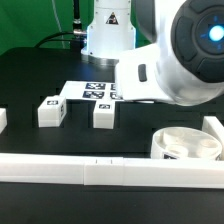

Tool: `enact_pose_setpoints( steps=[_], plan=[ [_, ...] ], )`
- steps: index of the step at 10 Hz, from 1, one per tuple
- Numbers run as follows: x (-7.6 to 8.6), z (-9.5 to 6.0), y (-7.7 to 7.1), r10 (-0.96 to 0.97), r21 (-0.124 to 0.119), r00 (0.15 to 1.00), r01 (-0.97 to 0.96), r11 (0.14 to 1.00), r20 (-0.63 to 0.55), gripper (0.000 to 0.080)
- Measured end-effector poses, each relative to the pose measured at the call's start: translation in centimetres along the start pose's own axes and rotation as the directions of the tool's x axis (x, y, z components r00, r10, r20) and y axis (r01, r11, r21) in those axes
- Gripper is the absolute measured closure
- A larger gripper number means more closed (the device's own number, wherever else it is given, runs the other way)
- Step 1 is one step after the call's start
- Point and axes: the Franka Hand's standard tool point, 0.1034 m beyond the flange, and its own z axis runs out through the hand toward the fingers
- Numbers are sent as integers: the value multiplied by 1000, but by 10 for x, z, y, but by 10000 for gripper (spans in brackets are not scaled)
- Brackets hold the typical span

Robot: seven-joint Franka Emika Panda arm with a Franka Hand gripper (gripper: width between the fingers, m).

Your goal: Assemble stool

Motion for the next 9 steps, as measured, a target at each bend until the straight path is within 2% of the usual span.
enact_pose_setpoints(
  steps=[2,4,5,6,7,9],
  plan=[
    [5,-3,0,-1,2,1000,1,1000,-28,438],
    [4,-9,-5,-15,1,999,15,1000,-49,438],
    [10,-32,-14,-23,0,981,23,1000,-191,438],
    [1,-46,-21,-25,-8,955,24,1000,-297,438],
    [-6,-56,-28,-29,-17,919,24,1000,-394,438],
    [-3,-60,-28,-26,-16,858,21,1000,-512,438]
  ],
)
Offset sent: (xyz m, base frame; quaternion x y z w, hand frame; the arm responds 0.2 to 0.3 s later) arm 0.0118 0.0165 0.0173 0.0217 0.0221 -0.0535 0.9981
